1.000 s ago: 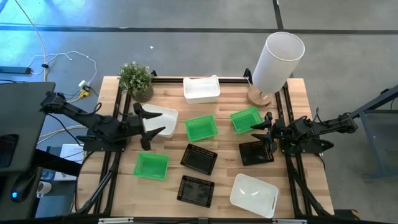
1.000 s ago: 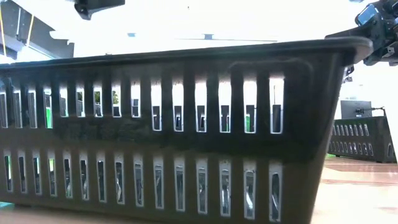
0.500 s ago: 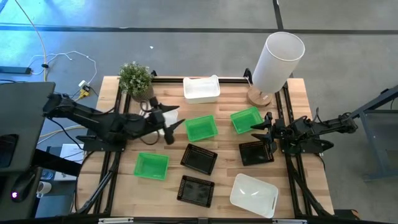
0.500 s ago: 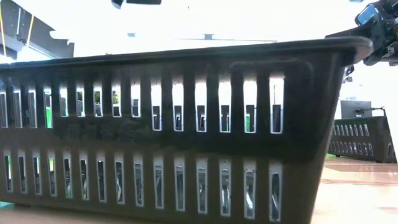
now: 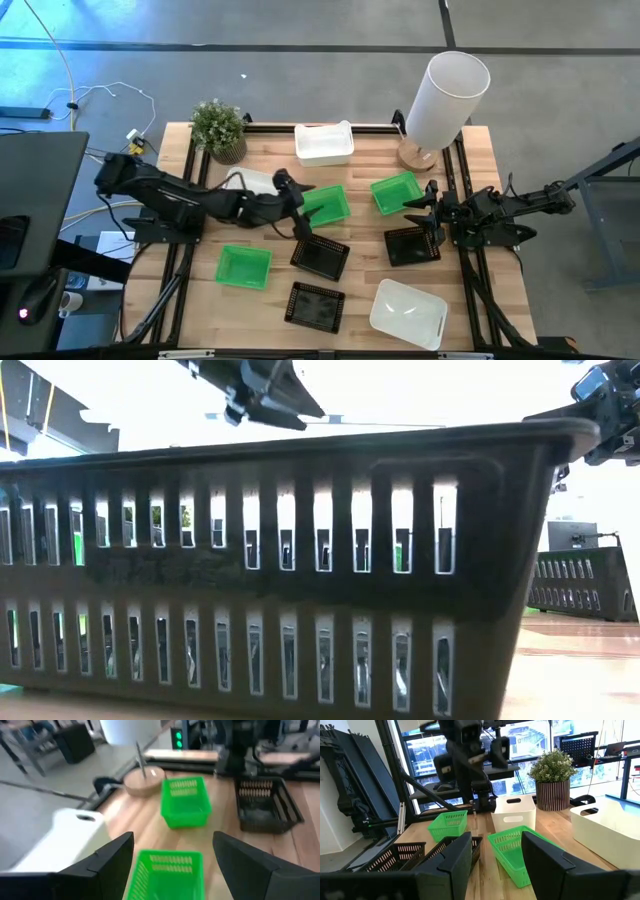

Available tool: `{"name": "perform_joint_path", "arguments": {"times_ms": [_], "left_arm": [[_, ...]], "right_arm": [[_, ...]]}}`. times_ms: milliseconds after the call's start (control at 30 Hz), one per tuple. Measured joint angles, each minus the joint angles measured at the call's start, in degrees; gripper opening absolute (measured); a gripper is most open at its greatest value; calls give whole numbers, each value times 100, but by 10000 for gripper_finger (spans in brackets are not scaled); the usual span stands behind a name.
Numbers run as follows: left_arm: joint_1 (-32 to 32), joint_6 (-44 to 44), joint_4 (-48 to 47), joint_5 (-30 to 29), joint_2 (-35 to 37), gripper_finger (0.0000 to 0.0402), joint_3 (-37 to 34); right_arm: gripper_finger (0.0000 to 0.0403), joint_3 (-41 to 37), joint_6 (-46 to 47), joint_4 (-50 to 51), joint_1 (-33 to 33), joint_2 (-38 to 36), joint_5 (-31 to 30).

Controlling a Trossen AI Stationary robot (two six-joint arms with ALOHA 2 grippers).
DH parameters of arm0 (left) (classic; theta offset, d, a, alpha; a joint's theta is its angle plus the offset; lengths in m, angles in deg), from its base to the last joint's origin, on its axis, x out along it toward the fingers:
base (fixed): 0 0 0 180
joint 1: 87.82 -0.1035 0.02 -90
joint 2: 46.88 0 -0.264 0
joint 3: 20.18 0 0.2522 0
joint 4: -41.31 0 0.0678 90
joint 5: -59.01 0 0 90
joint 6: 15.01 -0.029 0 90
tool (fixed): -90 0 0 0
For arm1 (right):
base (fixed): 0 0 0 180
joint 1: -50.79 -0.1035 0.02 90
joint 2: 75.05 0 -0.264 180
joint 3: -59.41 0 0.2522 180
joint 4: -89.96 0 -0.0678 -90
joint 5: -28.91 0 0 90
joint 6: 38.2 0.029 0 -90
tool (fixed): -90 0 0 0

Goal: Stack baskets by color
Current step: Stack the middle green bin on the bottom left green bin

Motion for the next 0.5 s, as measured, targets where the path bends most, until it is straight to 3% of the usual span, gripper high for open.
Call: {"name": "perform_joint_path", "arguments": {"times_ms": [300,500], "left_arm": [[2,506,24,759,-723,259,7],[-15,512,24,857,-1145,259,7]], "right_arm": [[161,-1,0,2,1,0,0],[161,-1,2,0,-1,0,0]]}}
